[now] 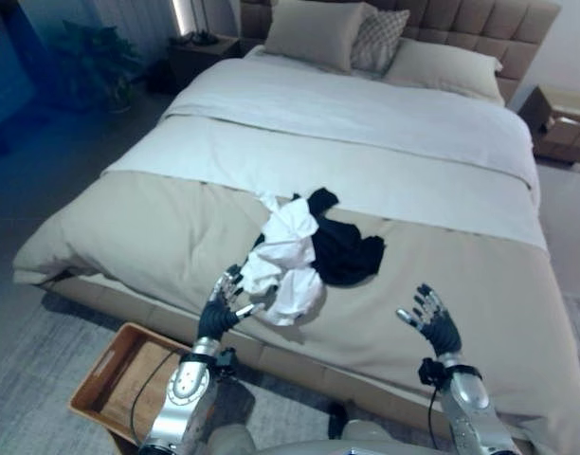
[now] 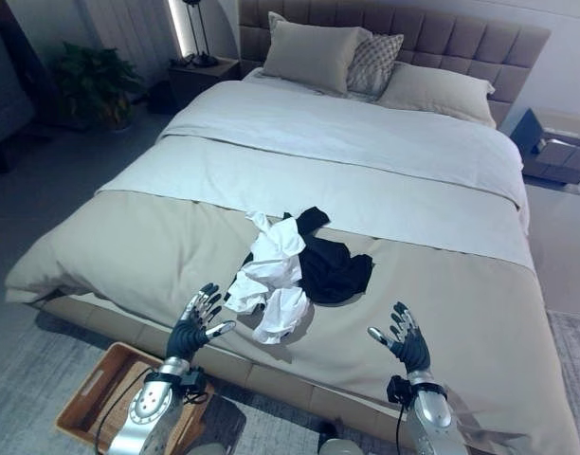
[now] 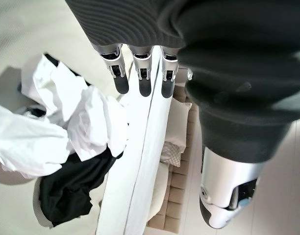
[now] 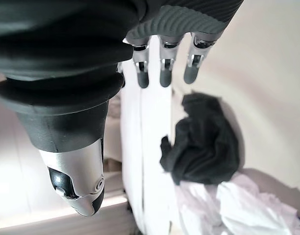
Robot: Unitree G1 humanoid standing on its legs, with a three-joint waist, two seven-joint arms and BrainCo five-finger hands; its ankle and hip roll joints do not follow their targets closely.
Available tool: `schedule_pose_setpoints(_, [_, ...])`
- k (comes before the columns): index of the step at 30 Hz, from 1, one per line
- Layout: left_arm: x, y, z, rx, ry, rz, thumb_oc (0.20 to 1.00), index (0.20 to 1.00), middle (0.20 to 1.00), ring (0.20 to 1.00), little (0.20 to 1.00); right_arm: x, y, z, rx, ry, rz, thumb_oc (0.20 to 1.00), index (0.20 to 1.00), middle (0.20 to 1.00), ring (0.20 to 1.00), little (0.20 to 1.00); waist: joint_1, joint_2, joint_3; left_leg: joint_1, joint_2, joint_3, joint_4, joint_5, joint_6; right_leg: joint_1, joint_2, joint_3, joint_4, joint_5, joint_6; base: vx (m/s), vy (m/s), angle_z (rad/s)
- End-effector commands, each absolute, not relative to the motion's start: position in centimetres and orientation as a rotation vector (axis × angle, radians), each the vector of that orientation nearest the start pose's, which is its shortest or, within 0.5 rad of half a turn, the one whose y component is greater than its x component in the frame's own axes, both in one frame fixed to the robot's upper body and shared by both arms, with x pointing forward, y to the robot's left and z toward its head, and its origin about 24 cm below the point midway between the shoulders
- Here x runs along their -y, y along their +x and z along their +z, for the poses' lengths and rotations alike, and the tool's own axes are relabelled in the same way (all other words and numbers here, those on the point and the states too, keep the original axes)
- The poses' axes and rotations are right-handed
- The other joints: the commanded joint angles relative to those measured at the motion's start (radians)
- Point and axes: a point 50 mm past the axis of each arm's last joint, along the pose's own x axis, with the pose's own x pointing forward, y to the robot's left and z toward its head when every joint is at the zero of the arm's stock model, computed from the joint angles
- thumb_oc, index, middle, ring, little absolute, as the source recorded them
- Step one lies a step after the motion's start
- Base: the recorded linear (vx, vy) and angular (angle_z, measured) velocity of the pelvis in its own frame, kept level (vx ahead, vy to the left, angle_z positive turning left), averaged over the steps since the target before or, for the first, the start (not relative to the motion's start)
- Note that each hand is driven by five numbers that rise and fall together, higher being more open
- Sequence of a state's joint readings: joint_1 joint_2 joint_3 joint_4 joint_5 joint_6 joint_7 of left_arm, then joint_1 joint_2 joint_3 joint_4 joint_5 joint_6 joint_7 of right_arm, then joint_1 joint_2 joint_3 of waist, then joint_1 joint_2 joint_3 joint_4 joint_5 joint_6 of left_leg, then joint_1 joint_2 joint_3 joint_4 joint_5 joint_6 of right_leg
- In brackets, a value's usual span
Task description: Pick up clothes into the bucket
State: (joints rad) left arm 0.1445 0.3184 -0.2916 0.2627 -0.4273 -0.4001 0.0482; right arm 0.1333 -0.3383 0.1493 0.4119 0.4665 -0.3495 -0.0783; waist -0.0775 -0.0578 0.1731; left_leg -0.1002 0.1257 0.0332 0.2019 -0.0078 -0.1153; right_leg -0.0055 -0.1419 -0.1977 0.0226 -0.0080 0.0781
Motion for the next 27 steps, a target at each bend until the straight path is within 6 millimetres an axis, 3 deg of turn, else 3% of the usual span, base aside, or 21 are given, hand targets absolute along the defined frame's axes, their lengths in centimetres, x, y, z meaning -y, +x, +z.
schedule_pose_setpoints(1, [-18.8,20.4,0.8,0.042,-0.08,-0.079,1.0,1.0,1.0,1.0,1.0,22.3,21.3,-1.6,-0.078,0.084,-0.13,1.0,1.0,1.0,1.0,1.0,0.005,-0.006,-0.013,-0.005,-0.028,0.038,-0.043,-0.005,0.068,-0.055,-0.083,0.073,0.205,0.066,0.099,-0.01,0.147,-0.42])
schedule_pose_setpoints(3, [-19.0,20.7,1.7,0.081,-0.012,-0.126,1.0,1.0,1.0,1.0,1.0,21.2,22.2,-1.1,-0.051,0.077,-0.086,1.0,1.0,1.0,1.0,1.0,-0.003,-0.004,0.031,0.021,-0.058,0.074,-0.069,-0.016,0.108,-0.17,-0.112,0.098,0.341,0.134,0.108,-0.02,0.206,-0.6])
schedule_pose_setpoints(4, [-19.2,20.7,2.0,0.091,-0.003,-0.124,1.0,1.0,1.0,1.0,1.0,21.0,22.4,-0.9,-0.044,0.073,-0.077,1.0,1.0,1.0,1.0,1.0,-0.002,-0.004,0.038,0.024,-0.059,0.076,-0.079,-0.016,0.108,-0.192,-0.123,0.091,0.332,0.136,0.108,-0.01,0.077,-0.43])
schedule_pose_setpoints(8, [-19.6,21.3,3.0,0.138,0.002,-0.124,1.0,1.0,1.0,1.0,1.0,20.6,23.7,0.7,0.026,0.056,-0.049,1.0,1.0,1.0,1.0,1.0,-0.016,-0.013,0.069,-0.013,-0.048,0.06,-0.096,-0.014,0.084,-0.247,-0.138,0.085,0.163,0.152,0.111,-0.03,-0.087,-0.1])
schedule_pose_setpoints(9, [-19.8,21.4,3.2,0.145,0.015,-0.12,1.0,1.0,1.0,1.0,1.0,20.2,24.6,1.7,0.065,0.036,-0.027,1.0,1.0,1.0,1.0,1.0,-0.002,-0.024,0.083,-0.055,-0.038,0.06,-0.092,-0.002,0.071,-0.252,-0.15,0.054,0.117,0.159,0.115,-0.04,-0.111,0.2])
schedule_pose_setpoints(14, [-19.1,22.2,3.5,0.167,0.0,-0.123,1.0,1.0,1.0,1.0,1.0,20.0,27.3,4.3,0.164,-0.076,-0.039,1.0,1.0,1.0,1.0,1.0,0.021,-0.013,0.102,-0.151,-0.022,0.041,-0.12,0.05,0.046,-0.289,-0.138,0.001,0.056,0.177,0.12,-0.07,-0.117,0.26])
schedule_pose_setpoints(15, [-18.7,22.6,3.8,0.186,-0.008,-0.129,1.0,1.0,1.0,1.0,1.0,20.1,28.5,6.0,0.23,-0.147,-0.059,1.0,1.0,1.0,1.0,1.0,0.031,-0.002,0.115,-0.188,-0.015,0.037,-0.135,0.071,0.034,-0.316,-0.135,-0.018,0.048,0.181,0.121,-0.03,-0.065,0.19])
schedule_pose_setpoints(16, [-18.7,22.6,3.9,0.187,-0.008,-0.129,1.0,1.0,1.0,1.0,1.0,20.0,28.6,6.0,0.231,-0.148,-0.06,1.0,1.0,1.0,1.0,1.0,0.03,-0.001,0.114,-0.191,-0.015,0.036,-0.135,0.072,0.034,-0.319,-0.134,-0.019,0.048,0.182,0.121,-0.07,-0.103,0.16])
schedule_pose_setpoints(17, [-18.6,22.9,4.3,0.206,-0.018,-0.13,1.0,1.0,1.0,1.0,1.0,20.2,30.1,7.5,0.279,-0.173,-0.106,1.0,1.0,1.0,1.0,1.0,0.04,0.014,0.123,-0.218,-0.007,0.036,-0.155,0.092,0.024,-0.354,-0.134,-0.029,0.049,0.185,0.123,-0.03,-0.042,0.06])
schedule_pose_setpoints(19, [-18.6,23.0,4.4,0.21,-0.028,-0.124,1.0,1.0,1.0,1.0,1.0,20.3,30.7,8.2,0.301,-0.179,-0.124,1.0,1.0,1.0,1.0,1.0,0.044,0.02,0.125,-0.237,-0.002,0.036,-0.165,0.101,0.019,-0.377,-0.132,-0.028,0.05,0.187,0.123,-0.04,-0.053,-0.02])
schedule_pose_setpoints(22, [-18.6,23.7,5.0,0.231,-0.042,-0.107,1.0,1.0,1.0,1.0,1.0,21.0,33.4,11.7,0.377,-0.324,-0.166,1.0,1.0,1.0,1.0,1.0,0.068,0.035,0.151,-0.297,0.008,0.036,-0.184,0.125,0.008,-0.457,-0.128,-0.029,0.065,0.191,0.124,-0.07,-0.054,-0.05])
schedule_pose_setpoints(23, [-18.6,23.8,5.0,0.233,-0.043,-0.106,1.0,1.0,1.0,1.0,1.0,21.0,33.5,11.8,0.379,-0.325,-0.166,1.0,1.0,1.0,1.0,1.0,0.068,0.036,0.15,-0.3,0.008,0.037,-0.184,0.125,0.008,-0.46,-0.128,-0.028,0.066,0.191,0.124,-0.06,-0.033,-0.07])
schedule_pose_setpoints(25, [-18.3,24.2,5.2,0.241,-0.046,-0.104,1.0,1.0,1.0,1.0,1.0,21.9,35.5,15.1,0.439,-0.483,-0.208,1.0,1.0,1.0,1.0,1.0,0.081,0.044,0.169,-0.338,0.016,0.038,-0.183,0.132,0.001,-0.509,-0.128,-0.027,0.083,0.192,0.124,-0.05,-0.026,-0.01])
schedule_pose_setpoints(26, [-18.3,24.2,5.2,0.243,-0.047,-0.103,1.0,1.0,1.0,1.0,1.0,21.9,35.5,15.2,0.441,-0.484,-0.208,1.0,1.0,1.0,1.0,1.0,0.08,0.045,0.169,-0.34,0.016,0.038,-0.182,0.132,0.001,-0.512,-0.128,-0.027,0.084,0.192,0.124,-0.03,-0.034,0.01])
schedule_pose_setpoints(27, [-18.1,24.5,5.5,0.251,-0.049,-0.104,1.0,1.0,1.0,1.0,1.0,22.1,36.7,18.1,0.497,-0.619,-0.229,1.0,1.0,1.0,1.0,1.0,0.088,0.046,0.186,-0.361,0.019,0.037,-0.177,0.131,-0.003,-0.538,-0.127,-0.026,0.102,0.185,0.123,0.0,0.0,0.0])
